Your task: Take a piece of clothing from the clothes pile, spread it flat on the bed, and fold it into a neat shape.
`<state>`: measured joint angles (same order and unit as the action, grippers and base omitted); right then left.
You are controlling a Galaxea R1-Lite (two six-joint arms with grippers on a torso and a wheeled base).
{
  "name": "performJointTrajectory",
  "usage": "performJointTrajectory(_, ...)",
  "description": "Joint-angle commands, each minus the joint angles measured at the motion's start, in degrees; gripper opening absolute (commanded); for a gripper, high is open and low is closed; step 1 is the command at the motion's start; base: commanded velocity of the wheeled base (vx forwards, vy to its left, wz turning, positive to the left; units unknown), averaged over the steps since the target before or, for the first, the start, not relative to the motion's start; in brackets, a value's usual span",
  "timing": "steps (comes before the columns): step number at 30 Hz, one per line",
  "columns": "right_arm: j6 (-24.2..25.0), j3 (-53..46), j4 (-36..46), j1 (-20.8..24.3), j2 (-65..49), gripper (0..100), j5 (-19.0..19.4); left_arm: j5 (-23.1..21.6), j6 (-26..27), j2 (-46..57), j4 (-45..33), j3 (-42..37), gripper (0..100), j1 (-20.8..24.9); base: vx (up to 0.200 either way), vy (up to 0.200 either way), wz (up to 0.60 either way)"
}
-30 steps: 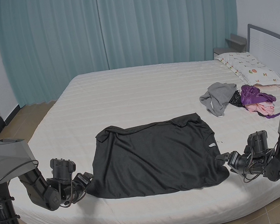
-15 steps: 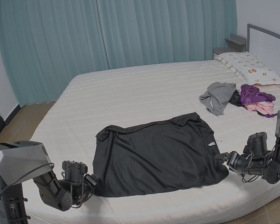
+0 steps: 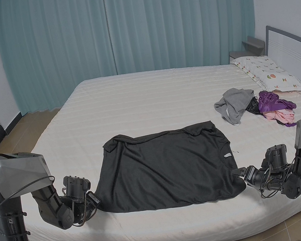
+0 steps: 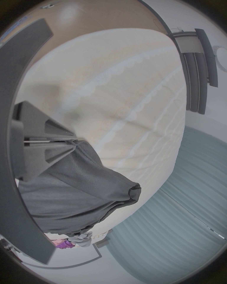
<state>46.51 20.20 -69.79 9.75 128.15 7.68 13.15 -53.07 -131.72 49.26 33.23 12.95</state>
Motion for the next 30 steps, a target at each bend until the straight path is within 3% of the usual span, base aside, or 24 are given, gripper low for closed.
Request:
performJointTrajectory(1,-1.59,0.19,0.27,-0.08,0.96,100,-0.30,0.29,2.26,5.07,-0.39,-3.70,0,-0.38,0.000,0.000,0.00)
performJointTrajectory(10,-6.60,2.92,0.27,-0.52,4.83,100,-0.39,0.47,4.99,8.76,-3.03,-6.34,0,-0.29,0.000,0.000,0.00)
performJointTrajectory(17,-7.40,8.54,3.61,0.09,7.56,100,-0.30,0.47,5.25,8.58,-3.47,-6.16,0,-0.38,0.000,0.000,0.00)
performJointTrajectory(18,-7.40,8.54,3.61,0.09,7.56,0,-0.30,0.47,5.25,8.58,-3.47,-6.16,0,-0.38,0.000,0.000,0.00)
performJointTrajectory(24,-7.57,9.95,4.75,0.18,7.38,0,-0.30,0.47,5.25,8.32,-3.47,-5.72,0,-0.73,0.000,0.000,0.00)
performJointTrajectory(30,-7.57,18.38,4.75,-2.55,6.15,0,0.14,0.47,5.25,8.23,-3.12,-4.58,0,-1.26,0.000,0.000,0.00)
